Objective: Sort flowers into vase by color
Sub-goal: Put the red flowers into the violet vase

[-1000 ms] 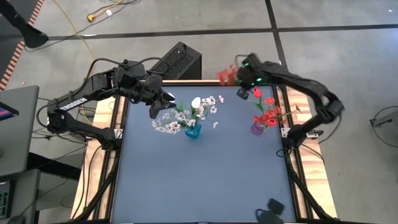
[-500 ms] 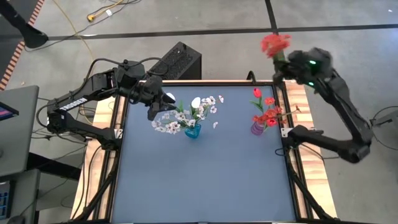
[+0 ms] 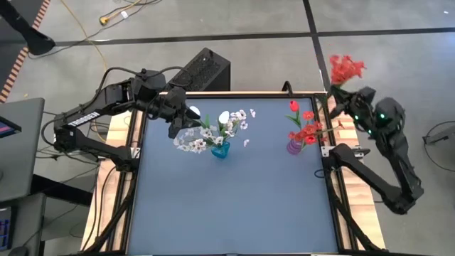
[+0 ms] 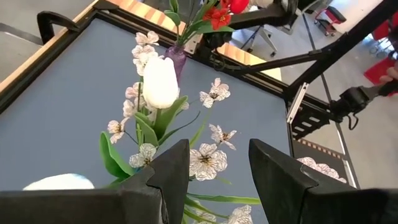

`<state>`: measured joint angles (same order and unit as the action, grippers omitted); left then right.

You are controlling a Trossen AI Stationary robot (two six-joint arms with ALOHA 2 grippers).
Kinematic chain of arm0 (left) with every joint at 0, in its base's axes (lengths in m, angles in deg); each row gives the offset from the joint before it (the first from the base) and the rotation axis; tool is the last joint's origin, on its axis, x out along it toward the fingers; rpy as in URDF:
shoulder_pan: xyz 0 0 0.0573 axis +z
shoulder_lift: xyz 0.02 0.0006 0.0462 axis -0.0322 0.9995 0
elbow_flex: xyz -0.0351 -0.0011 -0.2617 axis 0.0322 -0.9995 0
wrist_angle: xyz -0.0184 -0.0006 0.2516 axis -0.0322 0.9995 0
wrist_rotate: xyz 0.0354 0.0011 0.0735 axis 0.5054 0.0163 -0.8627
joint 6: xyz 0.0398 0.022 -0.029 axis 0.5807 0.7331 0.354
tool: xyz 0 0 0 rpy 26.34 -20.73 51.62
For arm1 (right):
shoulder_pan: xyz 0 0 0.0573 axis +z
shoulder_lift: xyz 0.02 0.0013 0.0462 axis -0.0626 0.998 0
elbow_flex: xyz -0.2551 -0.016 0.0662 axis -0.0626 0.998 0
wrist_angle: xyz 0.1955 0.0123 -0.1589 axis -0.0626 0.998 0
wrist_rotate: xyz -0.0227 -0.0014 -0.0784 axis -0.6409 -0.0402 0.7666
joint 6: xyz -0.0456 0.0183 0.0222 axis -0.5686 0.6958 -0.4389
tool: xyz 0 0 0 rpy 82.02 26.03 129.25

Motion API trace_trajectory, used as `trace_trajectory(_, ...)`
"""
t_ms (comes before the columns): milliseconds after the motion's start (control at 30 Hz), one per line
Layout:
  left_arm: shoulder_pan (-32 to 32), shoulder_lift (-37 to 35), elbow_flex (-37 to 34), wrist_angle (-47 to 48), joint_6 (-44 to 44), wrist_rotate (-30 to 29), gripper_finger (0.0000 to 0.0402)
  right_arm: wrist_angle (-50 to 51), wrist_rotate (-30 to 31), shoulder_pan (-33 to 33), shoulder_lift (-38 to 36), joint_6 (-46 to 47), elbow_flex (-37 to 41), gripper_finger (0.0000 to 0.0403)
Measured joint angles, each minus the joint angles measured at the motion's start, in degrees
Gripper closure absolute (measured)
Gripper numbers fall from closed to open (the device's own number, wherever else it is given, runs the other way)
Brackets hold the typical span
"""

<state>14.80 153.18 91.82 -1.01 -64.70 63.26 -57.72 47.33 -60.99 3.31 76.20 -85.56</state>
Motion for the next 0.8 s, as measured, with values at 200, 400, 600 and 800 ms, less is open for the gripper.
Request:
trace_trajectory(200,0.0,0.0,0.0,-0.01,-2.34,0.01,0.0247,3.85,0.09,-0.09,-8.87,2.2,2.27,0.0376)
trace_trajectory(400,0.02,-0.02,0.0,-2.32,-3.67,-0.18,0.0247,3.79,1.29,-0.14,-16.58,8.33,7.1,0.0376)
trace_trajectory(600,0.06,-0.02,0.0,-4.09,-4.69,-0.2,0.0247,3.83,-0.98,0.27,-17.17,10.46,8.82,0.0376)
trace_trajectory(800,0.09,-0.02,0.0,-3.98,-4.97,-0.64,0.0247,-0.74,-6.06,0.41,-17.44,12.79,10.32,0.0376)
